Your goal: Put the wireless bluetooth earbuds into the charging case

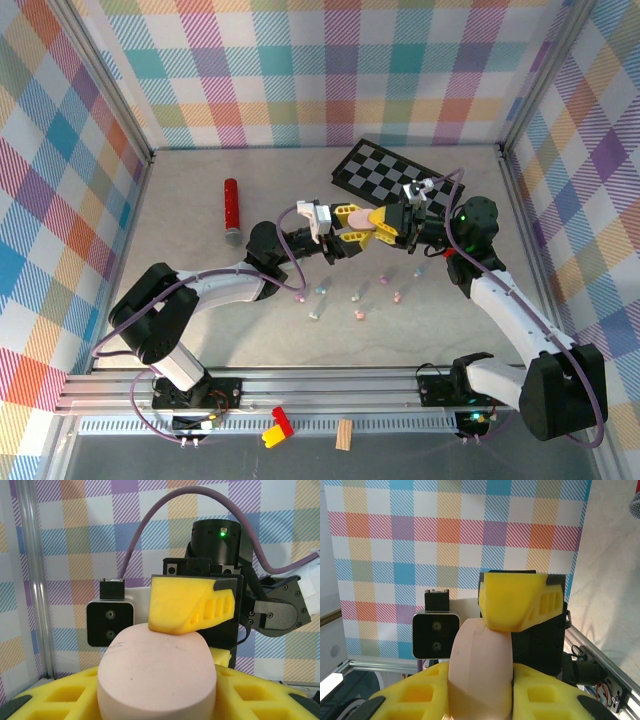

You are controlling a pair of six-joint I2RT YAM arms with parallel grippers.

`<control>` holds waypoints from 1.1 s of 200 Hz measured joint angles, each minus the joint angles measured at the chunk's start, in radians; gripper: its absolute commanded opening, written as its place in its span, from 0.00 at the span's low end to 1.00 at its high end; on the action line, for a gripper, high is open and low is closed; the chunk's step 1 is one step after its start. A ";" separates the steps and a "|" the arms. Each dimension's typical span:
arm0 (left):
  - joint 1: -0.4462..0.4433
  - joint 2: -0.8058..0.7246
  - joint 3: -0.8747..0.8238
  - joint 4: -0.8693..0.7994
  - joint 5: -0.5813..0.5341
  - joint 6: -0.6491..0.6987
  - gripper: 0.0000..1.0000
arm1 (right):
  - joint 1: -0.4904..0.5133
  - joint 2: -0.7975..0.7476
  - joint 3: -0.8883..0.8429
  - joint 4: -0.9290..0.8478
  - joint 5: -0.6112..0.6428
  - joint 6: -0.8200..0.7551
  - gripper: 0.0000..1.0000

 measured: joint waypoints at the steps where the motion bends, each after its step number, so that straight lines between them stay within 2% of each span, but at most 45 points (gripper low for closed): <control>1: 0.000 0.000 0.000 0.000 0.000 0.000 0.47 | 0.000 0.000 0.000 0.000 0.000 0.000 0.13; 26: 0.000 0.000 0.001 0.000 0.001 -0.003 0.44 | 0.000 0.000 0.000 -0.002 0.000 -0.002 0.13; 51: 0.000 0.002 0.001 0.000 0.001 -0.003 0.48 | 0.000 0.000 0.000 -0.002 0.000 0.000 0.13; 109: 0.000 0.015 0.002 0.001 0.004 -0.003 0.48 | 0.000 0.000 0.000 0.000 0.004 0.003 0.13; 140: 0.000 0.017 0.002 0.000 0.008 -0.004 0.43 | 0.000 0.000 0.000 -0.006 0.003 0.002 0.13; 192: 0.000 0.017 0.002 0.000 0.008 -0.006 0.46 | 0.000 0.000 0.000 -0.006 0.003 0.002 0.13; 220: 0.000 0.017 0.002 0.000 0.008 -0.006 0.43 | 0.000 0.000 0.000 -0.006 0.003 0.002 0.13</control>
